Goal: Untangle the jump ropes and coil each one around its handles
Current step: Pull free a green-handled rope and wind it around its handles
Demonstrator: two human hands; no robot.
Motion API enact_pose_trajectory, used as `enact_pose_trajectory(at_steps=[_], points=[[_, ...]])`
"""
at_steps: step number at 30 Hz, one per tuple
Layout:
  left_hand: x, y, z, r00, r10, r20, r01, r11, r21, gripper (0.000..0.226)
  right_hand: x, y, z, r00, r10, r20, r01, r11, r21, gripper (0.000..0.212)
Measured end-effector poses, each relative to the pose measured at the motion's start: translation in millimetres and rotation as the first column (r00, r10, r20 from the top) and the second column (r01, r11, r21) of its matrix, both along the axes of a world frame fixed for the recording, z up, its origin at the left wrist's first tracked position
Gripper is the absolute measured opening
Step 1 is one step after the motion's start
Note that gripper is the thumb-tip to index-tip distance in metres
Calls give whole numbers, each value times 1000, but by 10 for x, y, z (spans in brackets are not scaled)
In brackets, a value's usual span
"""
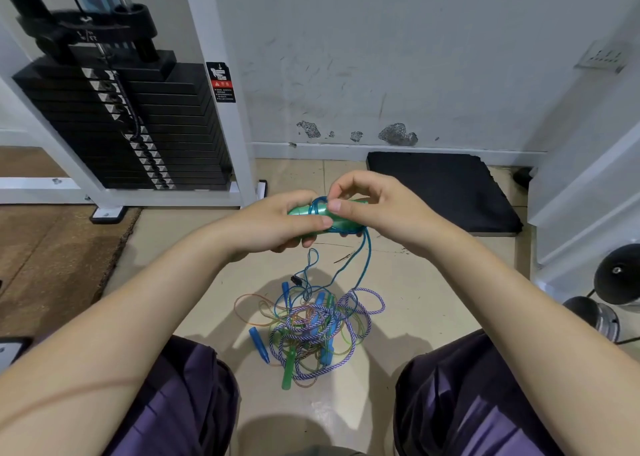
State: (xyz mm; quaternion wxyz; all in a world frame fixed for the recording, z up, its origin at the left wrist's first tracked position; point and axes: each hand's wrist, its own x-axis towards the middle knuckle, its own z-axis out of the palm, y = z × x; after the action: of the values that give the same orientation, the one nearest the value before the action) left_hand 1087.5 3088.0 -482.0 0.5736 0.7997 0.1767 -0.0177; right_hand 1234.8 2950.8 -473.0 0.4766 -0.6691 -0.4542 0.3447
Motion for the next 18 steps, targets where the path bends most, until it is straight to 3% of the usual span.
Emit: enact_pose_trajectory(at_steps=[3, 8, 13, 16, 18], points=[[-3, 6, 22, 1000, -8, -25, 6, 997, -78, 7, 28, -25, 11, 996, 70, -53, -72, 997, -29, 20], [-11, 51, 16, 1000, 6, 10, -4, 968, -250, 29, 39, -47, 46, 990, 102, -94, -106, 994, -38, 27], [28, 40, 14, 982, 139, 127, -100, 957, -271, 23, 44, -49, 66, 997, 43, -63, -41, 999, 27, 26], [22, 5, -5, 996, 74, 56, -60, 975, -216, 19, 39, -28, 18, 998, 49, -47, -48, 999, 22, 23], [10, -24, -26, 1000, 14, -6, -15, 990, -139, 29, 38, -22, -17, 997, 65, -42, -65, 998, 1, 21]])
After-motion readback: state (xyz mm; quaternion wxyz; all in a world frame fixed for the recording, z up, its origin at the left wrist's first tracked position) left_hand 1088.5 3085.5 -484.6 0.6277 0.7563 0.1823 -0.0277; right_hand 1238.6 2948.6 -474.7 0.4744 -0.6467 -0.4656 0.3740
